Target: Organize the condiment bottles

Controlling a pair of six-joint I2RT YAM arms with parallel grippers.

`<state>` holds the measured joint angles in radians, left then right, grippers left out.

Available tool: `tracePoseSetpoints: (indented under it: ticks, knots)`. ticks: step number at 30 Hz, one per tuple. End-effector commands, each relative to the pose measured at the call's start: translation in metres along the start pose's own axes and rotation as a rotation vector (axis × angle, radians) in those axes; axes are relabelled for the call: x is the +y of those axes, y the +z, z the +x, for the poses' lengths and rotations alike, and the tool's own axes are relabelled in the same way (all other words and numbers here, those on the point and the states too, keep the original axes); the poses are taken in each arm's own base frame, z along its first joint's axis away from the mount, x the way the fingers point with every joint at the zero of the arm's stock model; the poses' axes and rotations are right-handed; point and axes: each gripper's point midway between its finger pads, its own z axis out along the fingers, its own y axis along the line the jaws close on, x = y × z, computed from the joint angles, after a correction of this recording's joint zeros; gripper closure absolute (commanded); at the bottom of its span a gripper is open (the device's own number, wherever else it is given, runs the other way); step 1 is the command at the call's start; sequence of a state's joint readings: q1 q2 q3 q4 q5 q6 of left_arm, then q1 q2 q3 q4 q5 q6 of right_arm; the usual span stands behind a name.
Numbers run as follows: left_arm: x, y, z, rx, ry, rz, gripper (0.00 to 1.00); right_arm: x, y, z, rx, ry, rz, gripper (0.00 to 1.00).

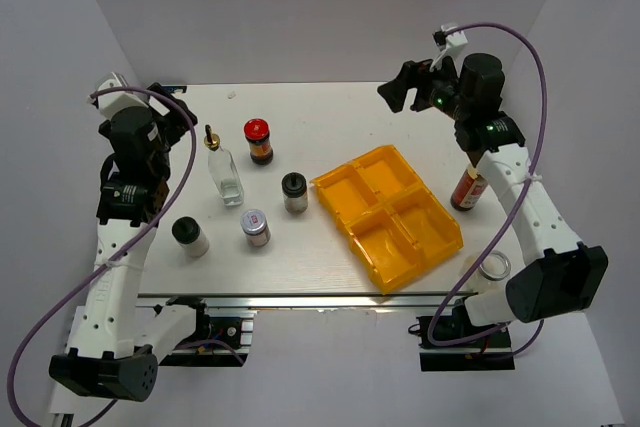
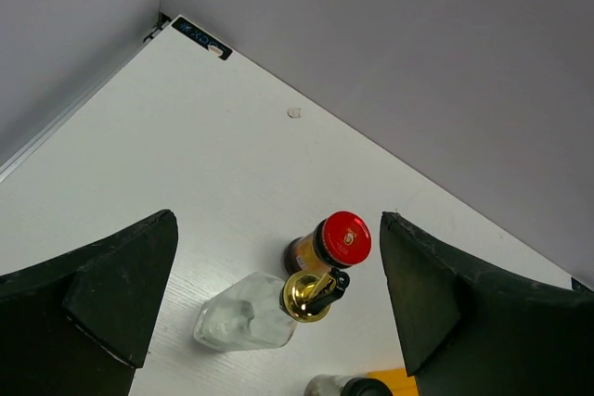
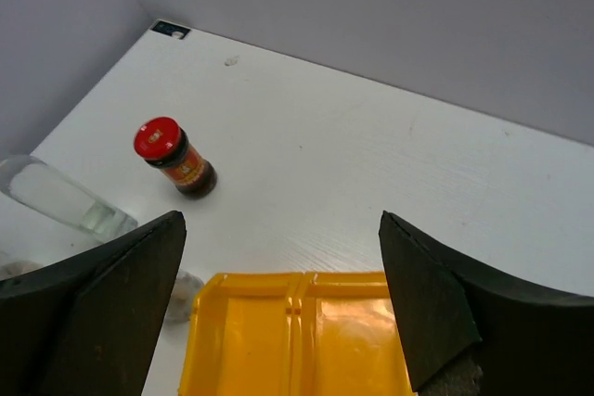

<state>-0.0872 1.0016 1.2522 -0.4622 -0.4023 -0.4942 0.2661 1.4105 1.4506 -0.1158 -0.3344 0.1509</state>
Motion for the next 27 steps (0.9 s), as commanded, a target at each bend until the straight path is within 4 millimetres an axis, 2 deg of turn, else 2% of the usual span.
tracePoseSetpoints:
  ticks: [1, 2, 4, 6, 7, 9, 10, 12, 13, 15, 16, 18, 19, 22, 25, 27]
  knots:
    - [-0.006, -0.007, -0.004, -0.015, -0.011, 0.052, 0.02, -0.012, -0.018, -0.005, -0.029, 0.011, 0.105, 0.11]
    - [-0.004, -0.006, 0.003, -0.003, -0.011, 0.051, 0.02, -0.01, -0.026, -0.01, -0.049, 0.002, 0.112, 0.11]
    - [-0.012, -0.009, 0.005, -0.007, -0.015, 0.114, 0.02, -0.014, -0.033, -0.002, -0.044, -0.001, 0.144, 0.11]
    - [-0.014, -0.01, 0.013, 0.008, -0.009, 0.144, 0.02, -0.016, -0.048, -0.012, -0.049, -0.021, 0.192, 0.11]
    - [-0.014, -0.01, 0.014, 0.009, -0.007, 0.143, 0.02, -0.028, -0.058, -0.002, -0.001, -0.004, 0.276, 0.11]
    - [-0.012, -0.009, 0.018, 0.015, 0.003, 0.137, 0.02, -0.041, -0.079, -0.006, 0.006, 0.004, 0.399, 0.11]
    - [-0.011, -0.009, 0.019, 0.016, 0.01, 0.136, 0.02, -0.056, -0.094, -0.001, 0.028, 0.002, 0.507, 0.11]
    - [-0.01, -0.007, 0.023, 0.014, 0.027, 0.145, 0.02, -0.064, -0.117, -0.004, 0.021, 0.003, 0.609, 0.11]
    - [-0.012, -0.008, 0.025, 0.019, 0.029, 0.158, 0.02, -0.079, -0.136, 0.003, 0.051, 0.009, 0.729, 0.11]
    - [-0.012, -0.007, 0.029, 0.027, 0.03, 0.168, 0.02, -0.09, -0.156, 0.008, 0.057, 0.02, 0.841, 0.11]
    - [-0.013, -0.007, 0.035, 0.04, 0.034, 0.178, 0.02, -0.101, -0.17, 0.017, 0.078, 0.023, 0.941, 0.11]
    - [-0.012, -0.006, 0.039, 0.05, 0.038, 0.182, 0.02, -0.11, -0.183, 0.029, 0.1, 0.032, 1.031, 0.11]
    - [-0.01, -0.006, 0.043, 0.057, 0.042, 0.18, 0.02, -0.117, -0.192, 0.041, 0.121, 0.042, 1.1, 0.11]
    - [-0.006, -0.006, 0.048, 0.062, 0.059, 0.17, 0.02, -0.125, -0.199, 0.062, 0.147, 0.051, 1.162, 0.11]
    - [-0.005, -0.007, 0.047, 0.049, 0.073, 0.178, 0.02, -0.133, -0.203, 0.064, 0.089, 0.048, 1.213, 0.11]
    - [-0.006, -0.009, 0.046, 0.044, 0.075, 0.185, 0.02, -0.139, -0.201, 0.074, 0.067, 0.053, 1.235, 0.11]
